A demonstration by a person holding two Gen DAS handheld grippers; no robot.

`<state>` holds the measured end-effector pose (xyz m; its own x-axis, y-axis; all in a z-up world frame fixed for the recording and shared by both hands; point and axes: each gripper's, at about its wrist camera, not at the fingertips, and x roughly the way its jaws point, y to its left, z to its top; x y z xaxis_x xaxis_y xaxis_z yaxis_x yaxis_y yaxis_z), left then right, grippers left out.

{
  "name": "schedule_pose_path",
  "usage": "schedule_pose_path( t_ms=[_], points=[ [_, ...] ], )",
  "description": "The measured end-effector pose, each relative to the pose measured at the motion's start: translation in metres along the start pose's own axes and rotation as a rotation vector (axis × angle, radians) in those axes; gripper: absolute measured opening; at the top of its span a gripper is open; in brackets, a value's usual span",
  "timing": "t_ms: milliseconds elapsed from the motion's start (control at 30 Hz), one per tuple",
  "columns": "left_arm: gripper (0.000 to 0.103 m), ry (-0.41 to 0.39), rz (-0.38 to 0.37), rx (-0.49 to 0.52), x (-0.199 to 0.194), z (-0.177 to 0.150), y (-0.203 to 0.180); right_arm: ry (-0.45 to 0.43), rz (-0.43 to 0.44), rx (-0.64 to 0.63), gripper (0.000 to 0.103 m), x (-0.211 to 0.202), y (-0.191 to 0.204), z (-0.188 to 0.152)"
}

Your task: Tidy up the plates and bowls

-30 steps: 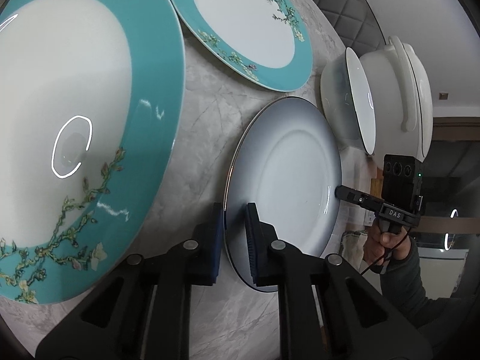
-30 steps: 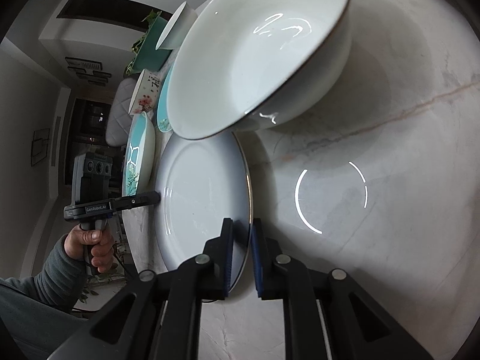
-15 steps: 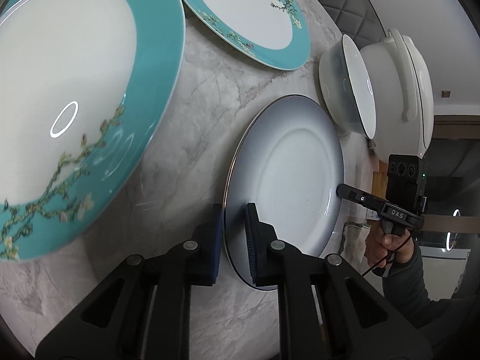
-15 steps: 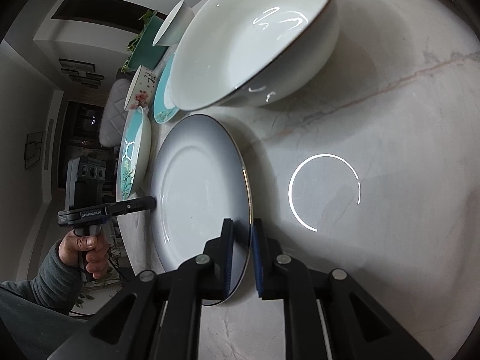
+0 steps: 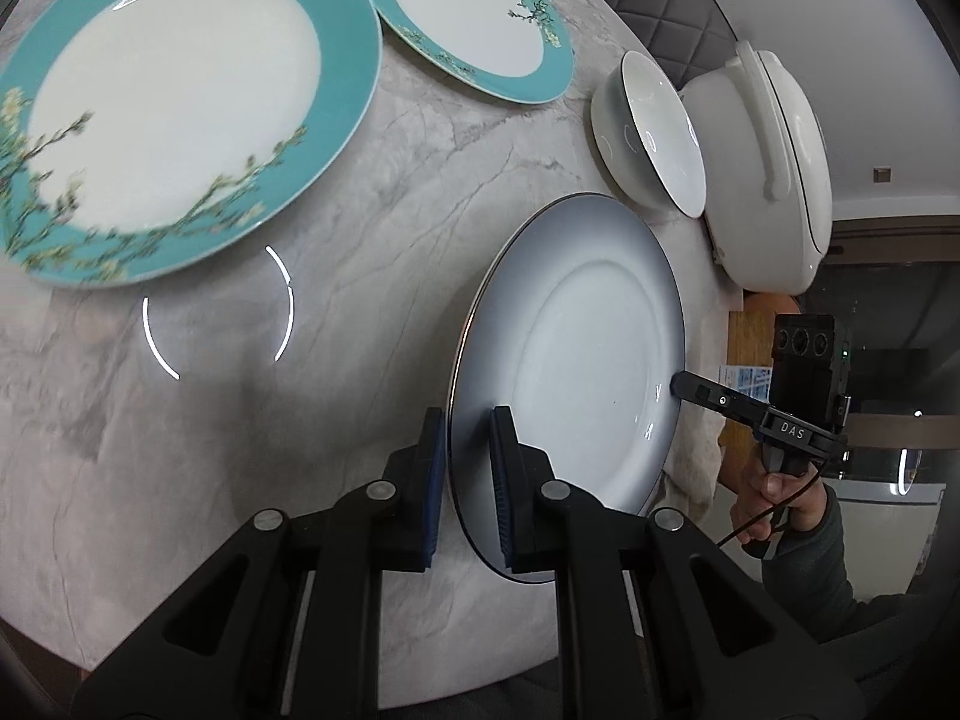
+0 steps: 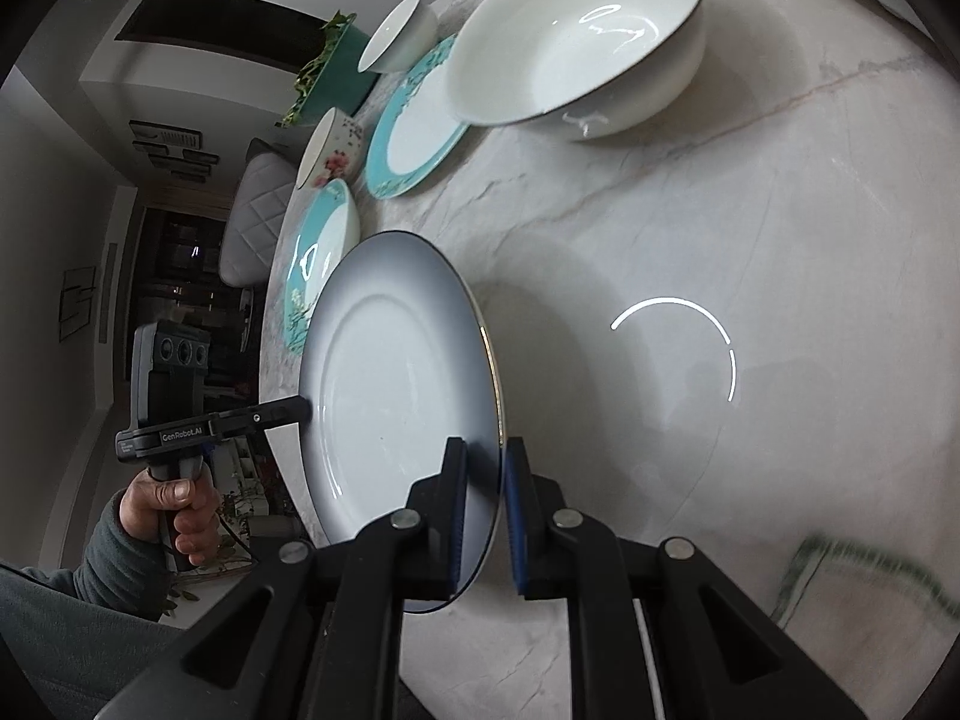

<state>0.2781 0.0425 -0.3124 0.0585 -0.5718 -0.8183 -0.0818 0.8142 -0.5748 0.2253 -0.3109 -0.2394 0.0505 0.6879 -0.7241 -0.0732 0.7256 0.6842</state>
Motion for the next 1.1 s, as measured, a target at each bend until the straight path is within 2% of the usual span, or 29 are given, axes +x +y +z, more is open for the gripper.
schedule_pose_path(
  t_ms=[200,333,633,867,1100],
  points=[
    [0.012,0.020,0.011,0.031,-0.022,-0.027,0.022,0.001,-0.015,0.031,0.015,0.021,0.023,-0.022],
    [0.012,0.049,0.009,0.042,-0.024,-0.035,0.045,-0.005,-0.032,0.065,0.015,0.040,0.036,-0.035],
    [0.013,0.087,0.028,0.107,-0.014,-0.029,0.070,-0.016,-0.076,0.136,0.015,0.072,0.038,-0.048],
    [0.014,0.128,0.037,0.092,0.006,-0.021,0.079,-0.002,-0.116,0.151,0.015,0.078,0.036,-0.055],
    [0.014,0.125,0.045,0.110,0.011,-0.022,0.080,-0.004,-0.133,0.171,0.016,0.083,0.032,-0.064]
  ],
)
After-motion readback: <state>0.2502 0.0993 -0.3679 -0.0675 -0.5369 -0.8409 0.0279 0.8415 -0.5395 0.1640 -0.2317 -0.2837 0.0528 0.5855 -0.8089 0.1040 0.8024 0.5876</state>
